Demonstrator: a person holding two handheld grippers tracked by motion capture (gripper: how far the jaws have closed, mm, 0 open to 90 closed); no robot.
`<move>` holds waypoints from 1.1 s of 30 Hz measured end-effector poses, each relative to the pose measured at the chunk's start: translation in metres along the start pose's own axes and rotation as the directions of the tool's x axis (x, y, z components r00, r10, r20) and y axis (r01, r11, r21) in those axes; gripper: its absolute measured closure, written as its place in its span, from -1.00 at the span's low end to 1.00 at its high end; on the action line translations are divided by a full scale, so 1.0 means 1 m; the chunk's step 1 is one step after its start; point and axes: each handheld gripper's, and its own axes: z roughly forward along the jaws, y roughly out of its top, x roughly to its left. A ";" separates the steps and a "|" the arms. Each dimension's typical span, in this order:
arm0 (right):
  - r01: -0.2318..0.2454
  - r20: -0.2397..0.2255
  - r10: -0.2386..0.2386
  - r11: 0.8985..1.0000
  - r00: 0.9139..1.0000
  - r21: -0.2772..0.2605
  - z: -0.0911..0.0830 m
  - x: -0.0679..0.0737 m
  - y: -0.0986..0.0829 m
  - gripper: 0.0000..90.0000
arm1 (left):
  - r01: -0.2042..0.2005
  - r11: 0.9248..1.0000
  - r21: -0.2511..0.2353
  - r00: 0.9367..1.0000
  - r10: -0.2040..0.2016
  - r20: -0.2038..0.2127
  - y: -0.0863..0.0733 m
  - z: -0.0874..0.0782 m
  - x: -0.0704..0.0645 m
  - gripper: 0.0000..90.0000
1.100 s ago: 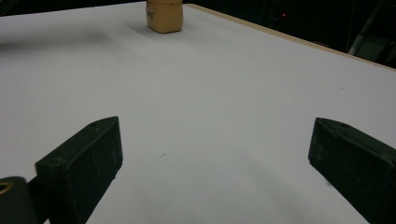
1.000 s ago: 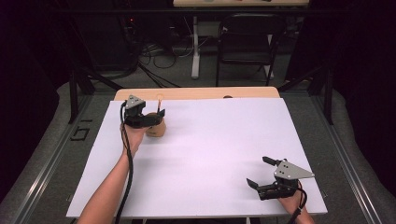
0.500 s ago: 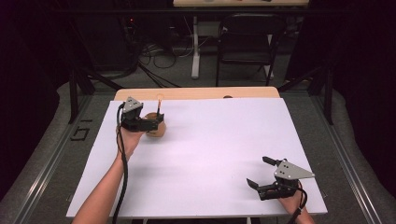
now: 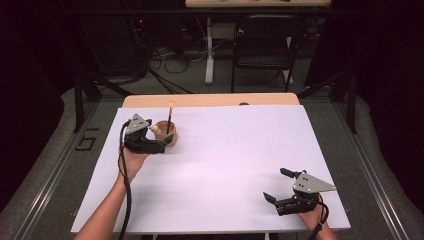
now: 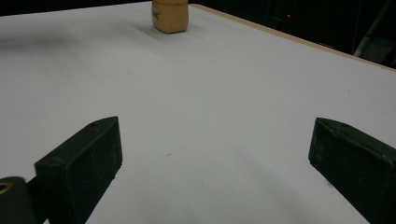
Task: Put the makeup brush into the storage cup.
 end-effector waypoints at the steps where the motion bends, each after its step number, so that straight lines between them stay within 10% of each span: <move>1: -0.001 -0.005 0.001 1.000 1.000 0.009 0.000 0.000 0.000 -0.95 | -0.004 1.000 -0.001 1.000 0.004 0.005 -0.002 -0.003 -0.002 -1.00; 17: 0.006 -0.012 -0.006 1.000 1.000 0.000 0.000 0.001 0.000 -0.96 | -0.109 0.994 -0.006 0.993 0.110 0.047 -0.031 -0.048 -0.033 -1.00; 33: 0.013 -0.015 -0.013 1.000 1.000 -0.002 0.000 0.002 0.000 -0.96 | -0.102 0.995 0.010 0.987 0.100 0.124 -0.075 -0.064 -0.050 -1.00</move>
